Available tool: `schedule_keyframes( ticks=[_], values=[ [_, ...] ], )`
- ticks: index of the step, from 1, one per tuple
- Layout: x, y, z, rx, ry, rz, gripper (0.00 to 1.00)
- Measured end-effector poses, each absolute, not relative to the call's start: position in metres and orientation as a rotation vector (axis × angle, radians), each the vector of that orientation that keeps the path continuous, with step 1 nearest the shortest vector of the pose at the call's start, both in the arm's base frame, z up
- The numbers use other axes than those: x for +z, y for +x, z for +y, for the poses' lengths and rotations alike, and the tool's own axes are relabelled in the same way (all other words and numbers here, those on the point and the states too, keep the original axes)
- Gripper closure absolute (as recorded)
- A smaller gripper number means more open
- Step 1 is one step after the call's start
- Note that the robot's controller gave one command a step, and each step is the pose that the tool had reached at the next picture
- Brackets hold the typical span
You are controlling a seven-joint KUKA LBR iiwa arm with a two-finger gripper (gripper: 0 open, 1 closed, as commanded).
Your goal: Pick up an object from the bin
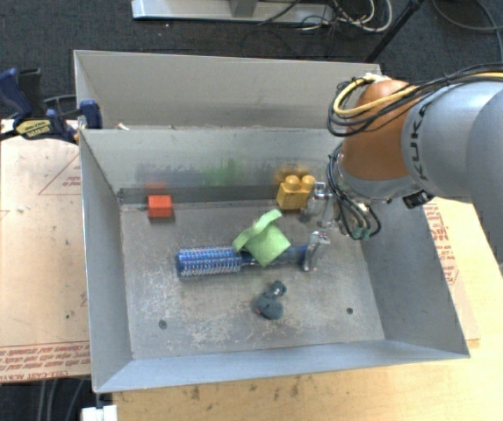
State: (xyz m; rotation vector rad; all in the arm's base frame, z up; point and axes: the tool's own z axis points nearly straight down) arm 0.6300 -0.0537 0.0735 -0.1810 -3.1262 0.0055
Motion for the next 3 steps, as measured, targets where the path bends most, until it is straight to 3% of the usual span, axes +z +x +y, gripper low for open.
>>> schedule_keyframes(
  ticks=[1,2,3],
  values=[
    [0.101,0.635,0.012,-0.006,-0.439,-3.115,0.00],
    [0.100,0.640,0.075,-0.004,-0.060,-3.144,0.00],
    [0.081,0.649,0.108,-0.002,0.081,-3.164,0.00]
  ],
)
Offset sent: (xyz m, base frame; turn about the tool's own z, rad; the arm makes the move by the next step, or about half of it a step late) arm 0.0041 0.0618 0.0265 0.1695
